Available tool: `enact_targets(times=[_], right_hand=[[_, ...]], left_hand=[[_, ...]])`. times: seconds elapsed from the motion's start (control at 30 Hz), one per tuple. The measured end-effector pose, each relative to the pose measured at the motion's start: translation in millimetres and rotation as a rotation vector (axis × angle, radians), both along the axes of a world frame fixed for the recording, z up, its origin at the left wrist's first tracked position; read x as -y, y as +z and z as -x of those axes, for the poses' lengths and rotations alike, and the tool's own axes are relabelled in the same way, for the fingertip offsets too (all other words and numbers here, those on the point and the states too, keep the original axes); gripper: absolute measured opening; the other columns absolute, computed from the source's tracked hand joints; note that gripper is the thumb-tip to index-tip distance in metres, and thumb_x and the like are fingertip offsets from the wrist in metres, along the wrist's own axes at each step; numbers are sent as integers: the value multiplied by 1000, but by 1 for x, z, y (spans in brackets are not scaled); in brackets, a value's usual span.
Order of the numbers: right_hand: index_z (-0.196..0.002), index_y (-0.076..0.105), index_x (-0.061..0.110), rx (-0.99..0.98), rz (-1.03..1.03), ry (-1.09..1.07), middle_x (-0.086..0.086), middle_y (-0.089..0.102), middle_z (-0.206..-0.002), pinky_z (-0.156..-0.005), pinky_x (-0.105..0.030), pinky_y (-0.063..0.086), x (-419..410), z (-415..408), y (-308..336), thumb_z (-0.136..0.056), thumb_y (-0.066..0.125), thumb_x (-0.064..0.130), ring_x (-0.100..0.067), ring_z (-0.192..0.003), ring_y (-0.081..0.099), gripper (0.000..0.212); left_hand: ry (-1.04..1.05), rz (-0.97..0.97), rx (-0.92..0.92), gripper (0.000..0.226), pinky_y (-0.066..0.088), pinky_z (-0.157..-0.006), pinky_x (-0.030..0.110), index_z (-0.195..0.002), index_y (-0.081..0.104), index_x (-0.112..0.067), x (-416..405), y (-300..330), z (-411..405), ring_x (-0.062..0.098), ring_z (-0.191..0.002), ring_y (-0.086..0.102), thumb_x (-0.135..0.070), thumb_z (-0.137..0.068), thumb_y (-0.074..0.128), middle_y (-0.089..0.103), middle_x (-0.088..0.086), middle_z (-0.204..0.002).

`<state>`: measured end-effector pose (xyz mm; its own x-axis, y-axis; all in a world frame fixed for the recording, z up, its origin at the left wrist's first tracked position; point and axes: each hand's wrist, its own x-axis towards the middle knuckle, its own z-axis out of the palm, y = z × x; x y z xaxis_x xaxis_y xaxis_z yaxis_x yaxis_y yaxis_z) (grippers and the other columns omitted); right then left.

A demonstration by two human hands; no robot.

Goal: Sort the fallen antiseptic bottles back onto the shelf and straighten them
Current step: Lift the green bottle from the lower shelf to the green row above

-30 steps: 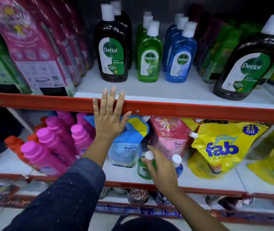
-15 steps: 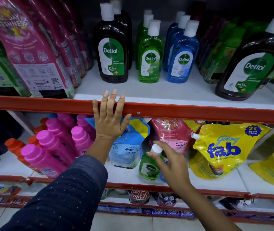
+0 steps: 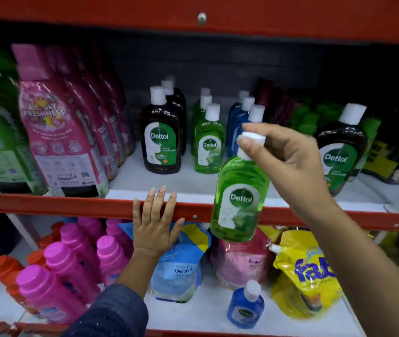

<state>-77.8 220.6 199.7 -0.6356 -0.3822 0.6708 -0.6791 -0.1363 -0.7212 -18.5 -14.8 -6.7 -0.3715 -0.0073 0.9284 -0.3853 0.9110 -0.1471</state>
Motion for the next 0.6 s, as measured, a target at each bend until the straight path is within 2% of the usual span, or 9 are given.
enact_targets(times=[0.07, 0.1, 0.17, 0.23, 0.43, 0.6], right_hand=[[-109, 73, 10, -16, 0, -21, 24, 64, -57, -61, -16, 48, 11, 13, 13, -85, 74, 28, 5, -57, 60, 30], [-109, 73, 10, -22, 8, -33, 22, 68, -62, -63, -24, 53, 17, 19, 18, -85, 74, 30, 3, -61, 63, 31], [-106, 75, 15, -13, 42, -58, 7, 77, -80, -75, -44, 61, 30, 31, 23, -81, 74, 39, -7, -73, 71, 34], [-105, 75, 17, 5, 50, -88, -2, 78, -87, -80, -51, 60, 44, 45, 24, -80, 74, 41, -16, -81, 74, 35], [-113, 72, 21, 57, -62, -187, 3, 76, -96, -88, -42, 58, 80, 66, 10, -84, 73, 39, -16, -93, 72, 34], [-111, 73, 28, 114, -71, -193, 4, 77, -102, -89, -45, 58, 87, 73, -3, -78, 73, 50, -16, -95, 71, 40]], left_hand=[[-1, -15, 2, 52, 4, -122, 46, -143, 29, -16, 0, 1, 0, 22, -150, 12, -48, -102, 27, 39, 14, -141], [-2, -21, 2, 52, 4, -122, 46, -143, 29, -16, 0, 1, 0, 20, -151, 8, -49, -102, 26, 39, 14, -141], [-1, -28, 5, 52, 4, -122, 46, -143, 29, -17, 1, 1, -1, 19, -151, 4, -49, -102, 26, 39, 13, -140], [2, -28, 12, 52, 4, -122, 46, -143, 29, -17, 1, 1, -1, 19, -151, 4, -49, -102, 25, 39, 13, -140], [7, -5, -5, 52, 5, -122, 45, -142, 30, -17, 1, 1, 0, 19, -151, 5, -49, -102, 25, 40, 12, -140], [0, 11, -12, 51, 4, -122, 45, -142, 29, -18, 1, 1, 0, 22, -149, 13, -49, -102, 24, 26, 7, -149]])
